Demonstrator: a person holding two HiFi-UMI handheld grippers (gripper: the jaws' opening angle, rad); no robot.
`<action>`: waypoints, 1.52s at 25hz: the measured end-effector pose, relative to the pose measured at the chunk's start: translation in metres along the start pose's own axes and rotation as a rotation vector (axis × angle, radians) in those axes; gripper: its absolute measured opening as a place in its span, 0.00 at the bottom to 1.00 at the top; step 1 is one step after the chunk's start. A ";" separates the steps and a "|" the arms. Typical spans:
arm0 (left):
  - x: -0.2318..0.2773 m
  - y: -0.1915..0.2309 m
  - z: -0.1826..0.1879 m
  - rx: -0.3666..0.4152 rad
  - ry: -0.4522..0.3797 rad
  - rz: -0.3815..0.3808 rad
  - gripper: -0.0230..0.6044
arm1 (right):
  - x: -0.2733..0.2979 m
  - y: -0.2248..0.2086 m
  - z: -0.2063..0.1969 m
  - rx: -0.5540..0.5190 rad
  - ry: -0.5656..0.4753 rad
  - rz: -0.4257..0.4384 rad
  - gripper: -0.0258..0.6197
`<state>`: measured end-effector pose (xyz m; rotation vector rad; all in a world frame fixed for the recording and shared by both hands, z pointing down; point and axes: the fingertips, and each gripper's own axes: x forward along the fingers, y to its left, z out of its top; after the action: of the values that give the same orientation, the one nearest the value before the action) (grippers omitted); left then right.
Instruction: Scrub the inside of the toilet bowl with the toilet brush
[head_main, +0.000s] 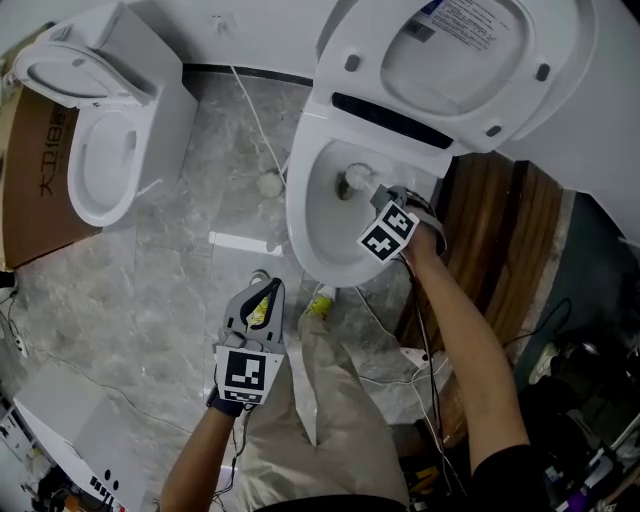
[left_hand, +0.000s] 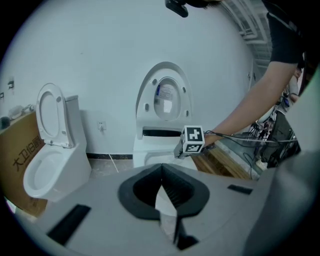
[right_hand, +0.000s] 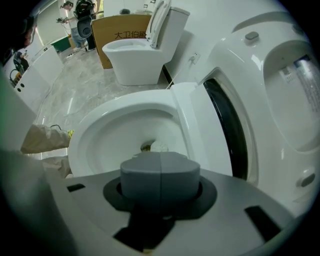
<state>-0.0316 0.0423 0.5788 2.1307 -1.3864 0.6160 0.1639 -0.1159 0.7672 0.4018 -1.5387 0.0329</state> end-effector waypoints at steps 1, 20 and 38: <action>-0.001 0.002 0.000 -0.004 0.001 0.007 0.05 | 0.001 0.001 -0.004 -0.001 0.012 0.001 0.27; -0.001 -0.017 0.004 -0.002 0.008 -0.029 0.05 | -0.007 0.027 -0.036 -0.018 0.075 0.044 0.27; -0.020 -0.013 -0.004 0.047 0.029 -0.094 0.05 | -0.023 0.087 -0.023 -0.028 0.124 0.104 0.28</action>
<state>-0.0273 0.0633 0.5666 2.2012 -1.2601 0.6460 0.1611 -0.0229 0.7658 0.2920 -1.4351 0.1149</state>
